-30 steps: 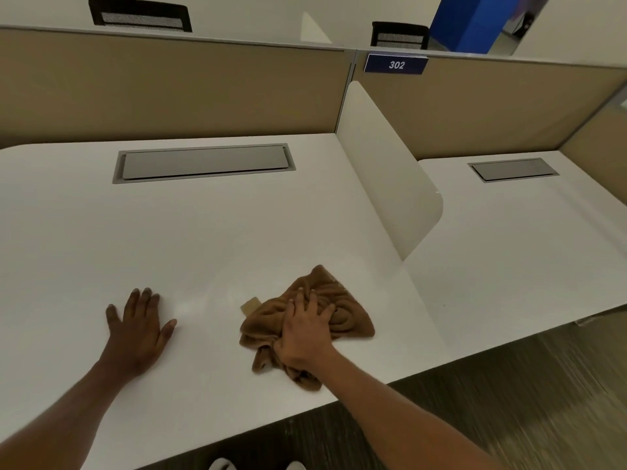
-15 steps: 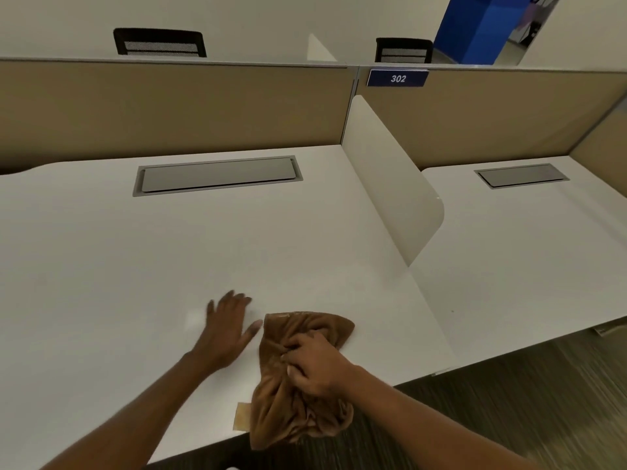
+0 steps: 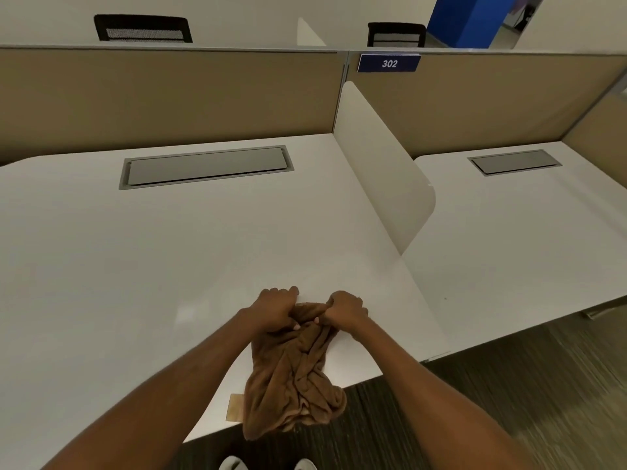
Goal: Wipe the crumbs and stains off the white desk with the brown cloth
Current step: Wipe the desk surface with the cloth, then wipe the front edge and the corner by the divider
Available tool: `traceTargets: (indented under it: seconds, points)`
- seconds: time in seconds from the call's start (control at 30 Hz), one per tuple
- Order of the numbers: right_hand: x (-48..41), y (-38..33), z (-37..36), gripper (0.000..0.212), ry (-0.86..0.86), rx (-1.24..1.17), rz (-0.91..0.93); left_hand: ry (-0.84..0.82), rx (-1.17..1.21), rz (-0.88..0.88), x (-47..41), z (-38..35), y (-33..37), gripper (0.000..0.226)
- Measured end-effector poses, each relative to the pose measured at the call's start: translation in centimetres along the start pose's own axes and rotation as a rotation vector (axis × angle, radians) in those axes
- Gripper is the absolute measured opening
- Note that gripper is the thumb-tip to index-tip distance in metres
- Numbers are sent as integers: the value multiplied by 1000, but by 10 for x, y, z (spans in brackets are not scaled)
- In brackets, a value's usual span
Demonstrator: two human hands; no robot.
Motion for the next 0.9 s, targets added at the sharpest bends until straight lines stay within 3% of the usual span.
traceTargets:
  seconds: [0.1,0.2,0.37,0.5,0.6,0.7,0.77,0.9]
  points:
    - [4,-7,14,29,-28,-287,139,-23,138,-49,-1,6,3,24]
    - [13,-14,36,32,-52,-470,215,28,264,-94,2,26,4,20]
    - [13,-15,76,33,112,-738,241,234,493,-81,10,61,7,13]
    - [3,8,54,32,-138,-979,138,285,434,-78,12,70,17,10]
    - [4,20,28,31,-276,-920,145,307,424,-66,14,70,17,7]
    - [8,17,21,42,-252,-646,166,305,415,-52,16,67,13,9]
    - [8,13,21,37,-213,-526,167,306,428,-57,16,67,13,8]
    - [17,13,25,24,-118,-642,138,297,462,-114,21,74,22,25]
Point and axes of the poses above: each hand's wrist, its own x-axis away from the middle knuckle, its own z-axis out of the back of the hand, y = z × x, the point moved 5 cm from there along -x, towards the middle knuckle, and after that the axes turned 5 degrees about x, right-handed, at the moved point
